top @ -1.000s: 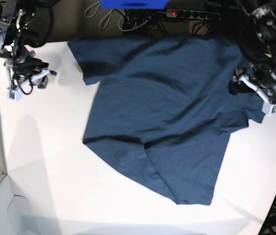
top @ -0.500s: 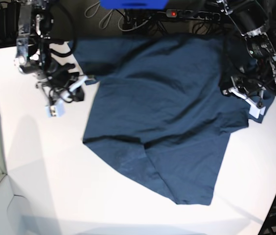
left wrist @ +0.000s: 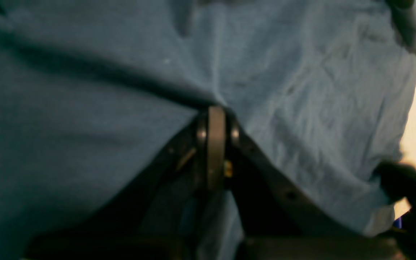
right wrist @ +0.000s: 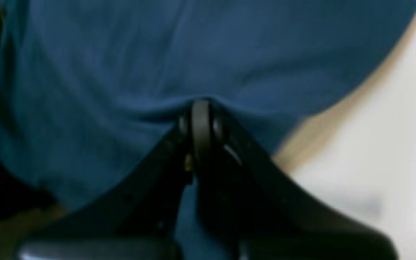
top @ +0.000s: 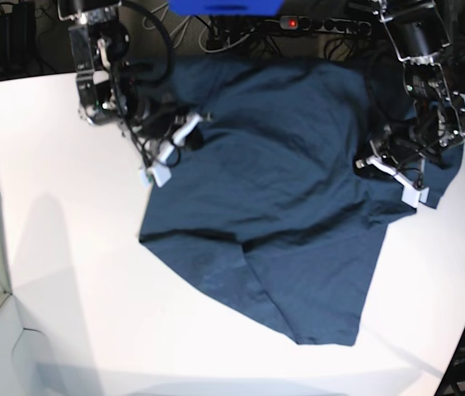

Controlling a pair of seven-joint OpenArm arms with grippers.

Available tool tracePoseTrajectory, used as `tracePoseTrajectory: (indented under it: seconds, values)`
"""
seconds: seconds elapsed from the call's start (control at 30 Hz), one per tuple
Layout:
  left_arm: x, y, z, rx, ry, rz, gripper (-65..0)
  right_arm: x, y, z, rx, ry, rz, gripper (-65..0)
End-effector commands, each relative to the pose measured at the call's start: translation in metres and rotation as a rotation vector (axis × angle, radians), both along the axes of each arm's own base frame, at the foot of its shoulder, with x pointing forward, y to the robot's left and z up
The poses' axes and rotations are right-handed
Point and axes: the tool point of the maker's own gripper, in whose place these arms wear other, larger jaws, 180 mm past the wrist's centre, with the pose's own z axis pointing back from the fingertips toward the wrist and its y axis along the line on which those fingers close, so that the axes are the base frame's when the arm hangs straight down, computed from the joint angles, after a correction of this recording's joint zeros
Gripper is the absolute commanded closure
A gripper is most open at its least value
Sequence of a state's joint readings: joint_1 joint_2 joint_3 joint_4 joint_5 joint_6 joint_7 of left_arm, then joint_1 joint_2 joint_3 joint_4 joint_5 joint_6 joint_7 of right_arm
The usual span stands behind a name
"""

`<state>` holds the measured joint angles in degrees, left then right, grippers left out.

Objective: Layout the t-shirt on the table in an organized manner, then fold the t-shirt properly
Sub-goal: 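Lower both grippers onto the shirt body and grasp the fabric, then drag the shirt fabric with both grippers to smooth it flat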

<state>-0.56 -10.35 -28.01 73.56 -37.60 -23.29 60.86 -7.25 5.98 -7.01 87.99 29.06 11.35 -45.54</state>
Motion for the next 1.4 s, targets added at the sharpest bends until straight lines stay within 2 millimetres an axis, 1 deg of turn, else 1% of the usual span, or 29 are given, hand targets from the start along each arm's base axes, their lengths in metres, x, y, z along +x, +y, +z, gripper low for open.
tracePoseTrajectory:
  seconds: [0.0, 0.1, 0.17, 0.23, 0.33, 0.43, 0.5, 0.53, 0.6, 0.63, 0.7, 0.73, 0.77, 0.8, 0.87, 0.97, 1.03, 1.07, 1.17, 1.27, 1.3, 1.37]
  values:
    - [-0.007, -0.002, -0.006, 0.026, 0.041, -0.032, -0.2, 0.0, -0.025, -0.011, -0.086, 0.028, -0.021, 0.0]
    - [-0.021, -0.013, -0.014, 0.026, 0.071, -0.068, -0.2, 0.016, -0.057, -0.018, -0.133, 0.029, -0.066, 0.0]
    - [-0.03, -0.025, -0.017, 0.027, 0.084, -0.11, -0.2, 0.029, -0.074, -0.021, -0.155, 0.027, -0.091, 0.0]
    - [-0.041, -0.042, -0.017, 0.032, 0.086, -0.171, -0.2, 0.044, -0.096, -0.023, -0.188, 0.021, -0.117, 0.0]
    - [-0.048, -0.067, -0.003, 0.052, 0.041, -0.266, -0.2, 0.069, -0.12, -0.023, -0.22, 0.005, -0.152, 0.0]
    - [-0.05, -0.1, 0.021, 0.065, -0.042, -0.383, -0.2, 0.1, -0.138, -0.012, -0.237, -0.022, -0.185, 0.0]
    - [-0.047, -0.12, 0.044, 0.074, -0.121, -0.446, -0.2, 0.123, -0.145, 0.001, -0.239, -0.047, -0.202, 0.0]
    - [-0.045, -0.128, 0.055, 0.077, -0.158, -0.469, -0.2, 0.13, -0.15, 0.008, -0.246, -0.06, -0.206, 0.0]
    - [-0.039, -0.139, 0.079, 0.088, -0.238, -0.498, -0.2, 0.146, -0.155, 0.025, -0.253, -0.099, -0.211, 0.0]
    - [-0.034, -0.142, 0.089, 0.092, -0.276, -0.5, -0.2, 0.154, -0.154, 0.035, -0.251, -0.127, -0.21, 0.0]
    - [-0.02, -0.146, 0.106, 0.101, -0.337, -0.498, -0.2, 0.162, -0.15, 0.055, -0.256, -0.174, -0.193, 0.0]
    - [-0.011, -0.145, 0.112, 0.111, -0.36, -0.492, -0.1, 0.163, -0.152, 0.067, -0.271, -0.191, -0.181, 0.0]
    - [0.0, -0.144, 0.115, 0.115, -0.374, -0.488, -0.1, 0.164, -0.15, 0.078, -0.281, -0.203, -0.164, 0.0]
    - [0.008, -0.139, 0.113, 0.118, -0.366, -0.475, -0.1, 0.162, -0.146, 0.086, -0.285, -0.206, -0.144, 0.0]
    - [0.029, -0.129, 0.102, 0.108, -0.331, -0.437, -0.1, 0.148, -0.134, 0.094, -0.298, -0.199, -0.098, 0.0]
    - [0.057, -0.114, 0.083, 0.083, -0.259, -0.386, -0.1, 0.118, -0.1, 0.096, -0.268, -0.2, -0.034, 0.0]
    - [0.078, -0.11, 0.072, 0.06, -0.225, -0.358, -0.1, 0.095, -0.082, 0.088, -0.241, -0.188, -0.01, 0.0]
    - [0.087, -0.107, 0.065, 0.045, -0.208, -0.335, -0.1, 0.082, -0.068, 0.082, -0.213, -0.174, 0.0, 0.0]
    - [0.112, -0.098, 0.051, 0.006, -0.186, -0.261, -0.1, 0.047, -0.041, 0.069, -0.152, -0.128, 0.02, 0.0]
    - [0.13, -0.096, 0.043, -0.015, -0.173, -0.219, -0.1, 0.025, -0.025, 0.062, -0.111, -0.096, 0.024, 0.0]
    - [0.137, -0.098, 0.044, -0.012, -0.181, -0.221, -0.1, 0.018, -0.014, 0.058, -0.094, -0.083, 0.039, 0.0]
    - [0.145, -0.105, 0.04, -0.002, -0.177, -0.238, -0.1, 0.003, 0.0, 0.05, -0.078, -0.054, 0.072, 0.0]
